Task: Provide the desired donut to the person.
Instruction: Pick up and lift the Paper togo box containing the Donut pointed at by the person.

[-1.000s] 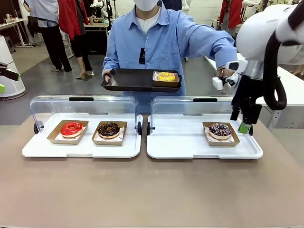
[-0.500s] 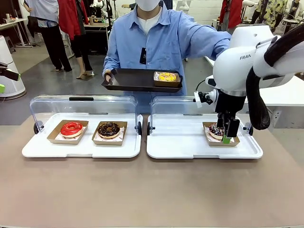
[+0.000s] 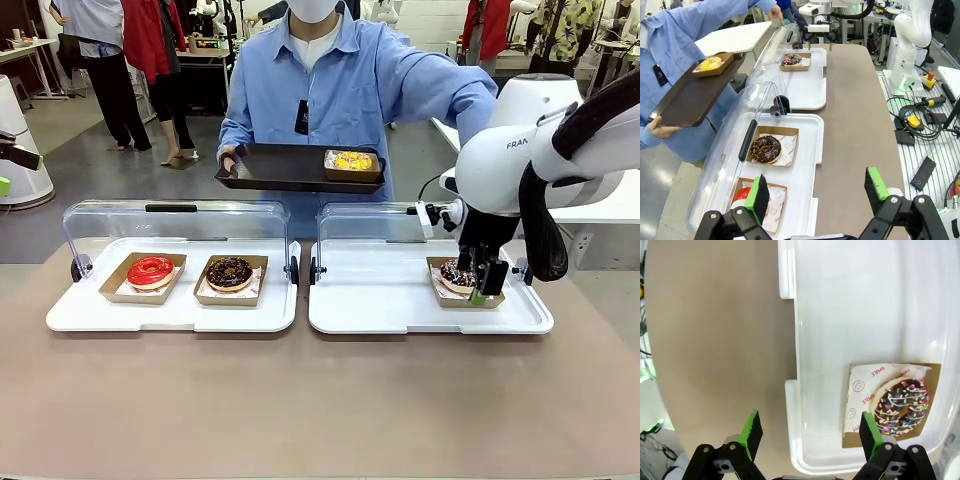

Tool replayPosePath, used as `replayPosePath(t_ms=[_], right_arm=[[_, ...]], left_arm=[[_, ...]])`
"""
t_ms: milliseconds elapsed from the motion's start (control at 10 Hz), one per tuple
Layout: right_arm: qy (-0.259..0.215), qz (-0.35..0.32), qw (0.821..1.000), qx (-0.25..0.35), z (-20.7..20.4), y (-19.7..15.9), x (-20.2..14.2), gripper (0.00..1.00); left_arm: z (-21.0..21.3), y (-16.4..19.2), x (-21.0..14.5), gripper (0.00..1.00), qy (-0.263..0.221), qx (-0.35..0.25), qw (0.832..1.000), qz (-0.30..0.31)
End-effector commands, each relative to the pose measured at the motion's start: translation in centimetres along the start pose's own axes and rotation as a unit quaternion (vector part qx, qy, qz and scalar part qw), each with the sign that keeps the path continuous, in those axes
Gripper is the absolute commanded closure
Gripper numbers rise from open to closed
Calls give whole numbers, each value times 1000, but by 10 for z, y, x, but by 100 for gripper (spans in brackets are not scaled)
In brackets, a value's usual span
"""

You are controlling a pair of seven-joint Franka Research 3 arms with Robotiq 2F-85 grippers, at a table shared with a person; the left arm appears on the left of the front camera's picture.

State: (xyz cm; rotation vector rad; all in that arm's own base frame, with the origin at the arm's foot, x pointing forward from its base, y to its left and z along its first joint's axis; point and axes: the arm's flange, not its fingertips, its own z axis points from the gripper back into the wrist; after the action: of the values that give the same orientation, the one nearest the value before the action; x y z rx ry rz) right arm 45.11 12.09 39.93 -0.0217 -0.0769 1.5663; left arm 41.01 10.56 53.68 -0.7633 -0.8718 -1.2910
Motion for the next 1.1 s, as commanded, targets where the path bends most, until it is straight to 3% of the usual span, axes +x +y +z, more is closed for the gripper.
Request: replayPosePath(t_ms=[0, 100, 500, 1000], right_arm=[[-28, -5, 1000, 4, -9, -4, -6, 0], [0, 0, 1000, 0, 0, 0, 0, 0], [0, 0, 1000, 0, 0, 0, 0, 0], [-38, 16, 999, -3, -32, -19, -1, 0]], left_arm=[[2, -1, 1, 0, -2, -1, 1000, -1], [2, -1, 1, 0, -2, -1, 1000, -1], [2, -1, 1, 0, -2, -1, 1000, -1], [2, -1, 1, 0, -2, -1, 1000, -1]])
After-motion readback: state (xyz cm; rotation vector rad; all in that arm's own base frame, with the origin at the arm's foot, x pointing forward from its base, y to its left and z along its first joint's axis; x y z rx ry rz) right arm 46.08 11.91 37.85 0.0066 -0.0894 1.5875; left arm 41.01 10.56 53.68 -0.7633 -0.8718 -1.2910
